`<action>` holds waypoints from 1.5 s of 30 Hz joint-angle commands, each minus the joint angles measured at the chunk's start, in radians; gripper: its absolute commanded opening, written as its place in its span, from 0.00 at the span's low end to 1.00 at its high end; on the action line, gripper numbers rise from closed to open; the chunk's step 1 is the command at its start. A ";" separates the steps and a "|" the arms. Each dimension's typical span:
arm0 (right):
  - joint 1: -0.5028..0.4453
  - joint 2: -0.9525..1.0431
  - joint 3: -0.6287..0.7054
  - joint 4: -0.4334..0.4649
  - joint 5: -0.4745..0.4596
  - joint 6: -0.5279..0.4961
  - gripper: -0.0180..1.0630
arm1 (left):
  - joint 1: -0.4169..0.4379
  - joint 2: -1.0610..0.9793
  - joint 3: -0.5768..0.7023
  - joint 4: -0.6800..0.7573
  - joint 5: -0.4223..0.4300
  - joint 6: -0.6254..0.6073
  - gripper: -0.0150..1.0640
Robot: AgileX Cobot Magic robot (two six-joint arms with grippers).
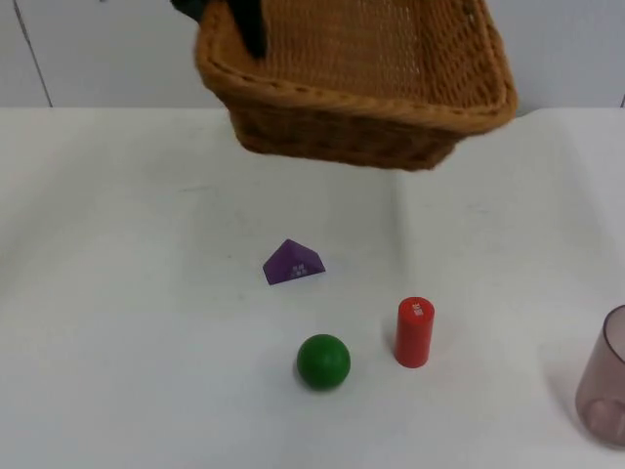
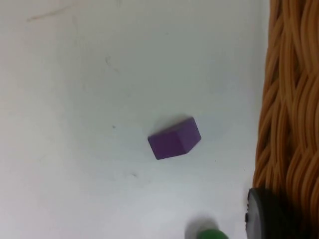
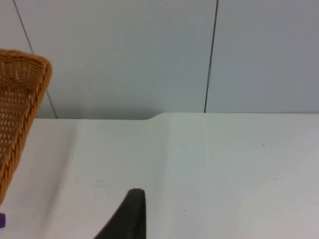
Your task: Pick up the basket with the left hand and place the triangular block into the basket with the right hand.
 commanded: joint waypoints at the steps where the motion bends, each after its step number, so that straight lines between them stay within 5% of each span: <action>1: -0.002 -0.003 -0.005 0.014 -0.008 -0.005 0.99 | 0.015 -0.054 0.037 -0.006 -0.043 0.005 0.01; 9: -0.002 -0.003 -0.005 0.022 -0.012 -0.005 0.99 | 0.125 -0.287 0.403 -0.062 -0.242 0.078 0.01; 13: -0.002 0.023 -0.005 0.044 0.000 -0.024 0.99 | 0.273 -0.502 0.703 -0.268 -0.339 0.267 0.01; 16: -0.002 0.057 -0.005 0.103 0.007 -0.070 0.99 | 0.349 -0.571 0.803 -0.270 -0.341 0.292 0.01; 19: -0.002 0.119 -0.005 0.260 0.007 -0.198 0.99 | 0.462 -0.632 0.895 -0.272 -0.324 0.314 0.01; 26: -0.002 0.243 -0.005 0.394 0.015 -0.391 0.99 | 0.503 -0.639 0.966 -0.285 -0.329 0.360 0.01; 34: -0.002 0.543 -0.005 0.625 -0.044 -0.751 0.99 | 0.503 -0.633 0.970 -0.305 -0.321 0.369 0.01; 37: 0.020 0.689 -0.005 0.718 -0.118 -0.925 0.99 | 0.503 -0.600 0.970 -0.312 -0.278 0.380 0.01; 45: 0.241 0.921 -0.031 0.707 -0.421 -1.179 0.99 | 0.503 -0.574 0.970 -0.330 -0.262 0.436 0.01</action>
